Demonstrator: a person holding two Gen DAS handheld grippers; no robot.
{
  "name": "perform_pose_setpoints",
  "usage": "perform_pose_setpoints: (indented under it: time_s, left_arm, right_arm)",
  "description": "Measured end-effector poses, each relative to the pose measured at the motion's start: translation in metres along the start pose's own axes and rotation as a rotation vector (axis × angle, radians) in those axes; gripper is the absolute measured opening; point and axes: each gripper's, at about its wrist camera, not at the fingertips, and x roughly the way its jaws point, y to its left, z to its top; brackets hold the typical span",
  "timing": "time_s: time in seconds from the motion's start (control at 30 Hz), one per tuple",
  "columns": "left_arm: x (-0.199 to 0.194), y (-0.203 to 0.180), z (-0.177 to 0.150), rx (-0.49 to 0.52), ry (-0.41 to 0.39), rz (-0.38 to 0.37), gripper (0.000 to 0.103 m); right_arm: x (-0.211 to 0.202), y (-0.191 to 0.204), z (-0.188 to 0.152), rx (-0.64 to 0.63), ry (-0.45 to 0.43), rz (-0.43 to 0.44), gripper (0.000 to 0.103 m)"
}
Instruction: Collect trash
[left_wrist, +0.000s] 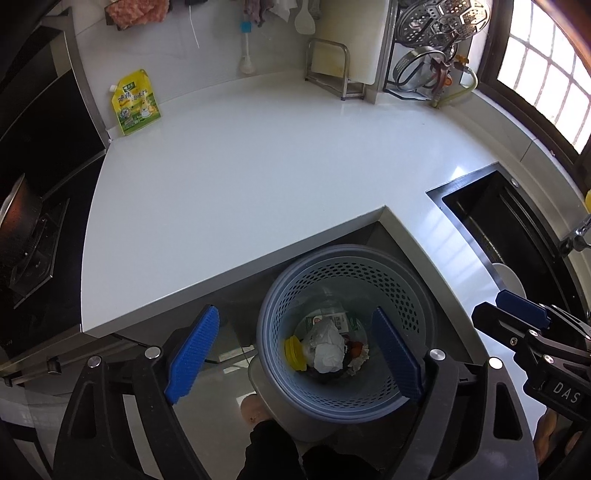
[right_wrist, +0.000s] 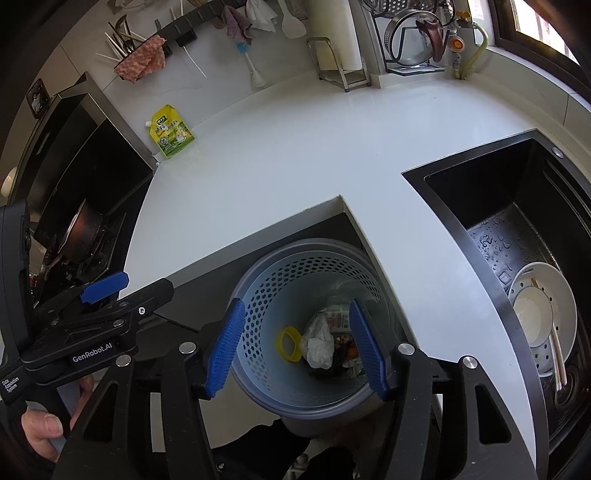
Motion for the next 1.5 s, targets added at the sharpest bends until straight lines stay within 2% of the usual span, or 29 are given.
perform_pose_setpoints:
  time_s: [0.23, 0.43, 1.33, 1.5]
  left_arm:
    - [-0.012, -0.004, 0.0, 0.001, -0.031, 0.01, 0.092]
    - [-0.019, -0.006, 0.001, -0.005, -0.047, 0.019, 0.095]
    - [-0.026, 0.001, 0.003, -0.028, -0.051, 0.049, 0.097]
    - [-0.027, 0.001, 0.005, -0.024, -0.064, 0.074, 0.097]
  right_arm:
    - [-0.013, 0.002, 0.0, -0.016, -0.022, -0.017, 0.063]
    - [-0.019, 0.0, -0.001, -0.009, -0.034, -0.029, 0.068]
    - [-0.023, 0.003, -0.001, -0.014, -0.036, -0.048, 0.069]
    - [-0.022, 0.005, 0.0, -0.028, -0.036, -0.056, 0.069]
